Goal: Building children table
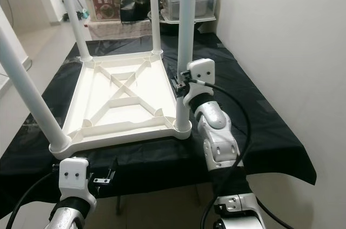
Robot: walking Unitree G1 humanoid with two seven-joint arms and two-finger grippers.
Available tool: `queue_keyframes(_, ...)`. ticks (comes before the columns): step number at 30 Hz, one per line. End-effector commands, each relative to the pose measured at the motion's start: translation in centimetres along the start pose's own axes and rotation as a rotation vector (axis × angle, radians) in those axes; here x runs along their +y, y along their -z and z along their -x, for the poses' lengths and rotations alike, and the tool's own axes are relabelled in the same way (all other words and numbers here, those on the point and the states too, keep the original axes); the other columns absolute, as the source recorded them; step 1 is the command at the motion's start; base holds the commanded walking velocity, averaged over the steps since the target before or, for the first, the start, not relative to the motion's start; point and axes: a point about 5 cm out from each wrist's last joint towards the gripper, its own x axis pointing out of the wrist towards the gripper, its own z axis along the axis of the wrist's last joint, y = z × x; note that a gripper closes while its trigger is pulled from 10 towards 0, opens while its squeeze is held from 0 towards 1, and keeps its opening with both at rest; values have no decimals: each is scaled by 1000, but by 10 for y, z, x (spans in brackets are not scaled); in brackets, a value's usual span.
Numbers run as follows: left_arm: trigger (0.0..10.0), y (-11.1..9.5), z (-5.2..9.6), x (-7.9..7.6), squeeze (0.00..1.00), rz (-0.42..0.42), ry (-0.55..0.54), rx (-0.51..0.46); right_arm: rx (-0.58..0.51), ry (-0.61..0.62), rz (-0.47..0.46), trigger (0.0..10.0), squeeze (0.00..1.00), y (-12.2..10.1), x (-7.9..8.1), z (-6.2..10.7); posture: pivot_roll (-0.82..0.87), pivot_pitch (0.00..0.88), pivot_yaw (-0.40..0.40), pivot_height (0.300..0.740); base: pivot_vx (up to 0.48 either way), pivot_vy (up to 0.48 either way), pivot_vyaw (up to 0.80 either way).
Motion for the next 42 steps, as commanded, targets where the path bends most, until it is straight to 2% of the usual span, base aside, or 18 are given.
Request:
queue_keyframes(1,10000,2,0,0,0,3,-9,8,99,-12,25,10000,0,17,12,4,29,0,13,740,0,0,0)
queue_keyframes(6,10000,1,0,0,0,3,-8,7,154,1,40,10000,0,24,14,7,29,0,12,740,0,0,0)
queue_keyframes(11,10000,0,1,-1,0,4,-9,5,271,102,60,10000,0,39,12,11,34,0,9,740,0,0,0)
queue_keyframes(17,10000,0,1,0,0,6,-8,5,283,134,88,10000,0,37,18,7,32,0,13,740,0,0,0)
queue_keyframes(25,10000,-1,2,-1,0,3,-8,1,310,142,60,10000,0,42,26,4,38,0,14,740,0,0,0)
queue_keyframes(26,10000,-1,2,-1,0,2,-7,0,323,144,51,0,0,45,28,4,38,0,14,740,0,0,0)
queue_keyframes(31,10000,-1,3,-1,0,1,-7,1,375,176,-14,0,0,53,32,6,46,6,14,740,0,0,0)
queue_keyframes(36,10000,-2,3,-1,0,0,-5,2,381,174,-34,0,0,54,33,4,46,6,14,740,0,0,0)
queue_keyframes(37,10000,-2,3,-1,0,-1,-4,2,402,179,-99,0,0,57,34,2,46,6,14,740,0,0,0)
queue_keyframes(38,10000,-2,4,-1,0,-1,-5,3,422,176,-221,0,0,59,35,-1,56,10,17,740,0,0,0)
queue_keyframes(40,10000,-2,4,-1,0,-1,-5,3,422,176,-221,0,0,59,35,-1,56,10,17,740,0,0,0)
queue_keyframes(41,10000,-1,4,-1,0,-2,-5,3,434,173,-309,0,0,60,36,-4,56,10,17,740,0,0,0)
queue_keyframes(42,10000,-1,4,-1,0,-2,-5,3,434,173,-309,0,0,60,36,-4,56,10,17,740,0,0,0)
